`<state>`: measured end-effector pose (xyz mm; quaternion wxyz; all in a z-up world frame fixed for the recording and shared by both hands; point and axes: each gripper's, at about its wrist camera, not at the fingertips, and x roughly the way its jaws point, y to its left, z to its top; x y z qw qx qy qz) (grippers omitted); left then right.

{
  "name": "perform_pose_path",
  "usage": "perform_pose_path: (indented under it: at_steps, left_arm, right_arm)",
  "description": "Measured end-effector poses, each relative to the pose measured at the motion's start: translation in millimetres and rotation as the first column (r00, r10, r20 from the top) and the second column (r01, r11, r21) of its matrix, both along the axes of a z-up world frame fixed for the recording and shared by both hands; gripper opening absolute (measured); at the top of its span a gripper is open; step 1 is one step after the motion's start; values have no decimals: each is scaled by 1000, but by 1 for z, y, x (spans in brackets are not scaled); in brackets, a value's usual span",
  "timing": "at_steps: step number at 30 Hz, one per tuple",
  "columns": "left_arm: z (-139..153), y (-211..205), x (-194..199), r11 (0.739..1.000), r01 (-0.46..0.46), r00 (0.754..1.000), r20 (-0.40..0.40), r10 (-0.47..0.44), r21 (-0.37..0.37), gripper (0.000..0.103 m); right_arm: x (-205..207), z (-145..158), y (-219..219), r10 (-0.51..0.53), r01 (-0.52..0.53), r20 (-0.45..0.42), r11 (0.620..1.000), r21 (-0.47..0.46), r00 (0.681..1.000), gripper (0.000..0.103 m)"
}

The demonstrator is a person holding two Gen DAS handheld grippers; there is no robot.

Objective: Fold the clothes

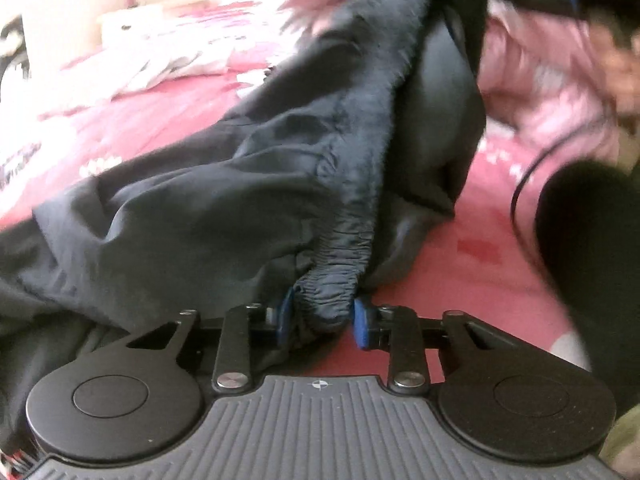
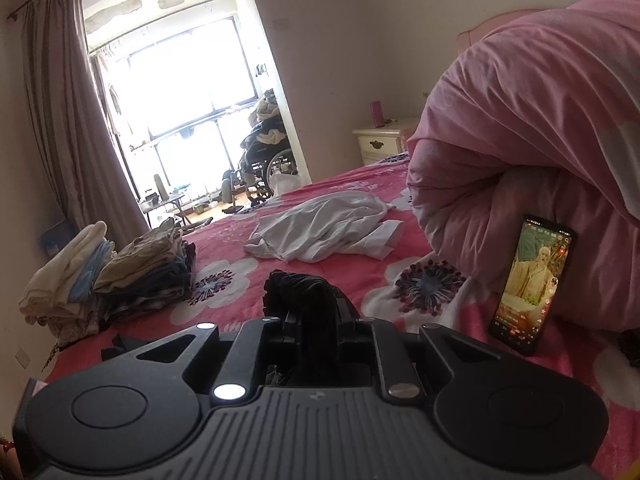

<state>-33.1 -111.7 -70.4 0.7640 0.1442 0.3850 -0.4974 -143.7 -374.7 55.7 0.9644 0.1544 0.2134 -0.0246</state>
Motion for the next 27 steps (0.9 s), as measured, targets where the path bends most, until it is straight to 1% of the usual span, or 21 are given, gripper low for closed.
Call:
perform_pose_path:
  at_steps: [1,3,5,8,11,14,18,23,25,27]
  left_arm:
    - [1,3,5,1000,-17,999,-35,16,-26,30]
    - [0,6,15,997,-48,996,-80,43,-58,30]
    - [-1,12,19,996,-64,990,-130,55,-70,31]
    - [-6,17,28,994,-79,983,-173,65,-76,35]
    - [-8,22,37,989,-110,969,-234,85,-100,37]
    - [-7,28,42,984,-135,963,-250,102,-120,38]
    - [-10,27,45,980,-158,961,-246,125,-119,38]
    - [-17,12,36,988,-123,979,-176,105,-94,38]
    - [-20,6,30,988,-124,984,-137,111,-91,31]
    - [-19,4,25,987,-131,988,-98,122,-93,9]
  right_arm:
    - [-1,0,0,0,0,1,1000,-1,1000,16]
    - [-2,1,1,0,0,4,1000,-2,1000,16]
    - [-2,1,3,4,-4,6,1000,-2,1000,16]
    - [-3,2,6,8,-8,5,1000,-4,1000,16]
    - [-4,3,11,10,-10,6,1000,-10,1000,16]
    - [-5,4,14,12,-12,5,1000,-13,1000,17]
    - [-5,3,16,13,-13,-1,1000,-17,1000,17]
    - [-3,2,19,9,-9,-9,1000,-10,1000,17]
    - [-2,2,21,10,-10,-12,1000,-16,1000,17]
    - [-1,2,22,7,-7,-10,1000,-30,1000,17]
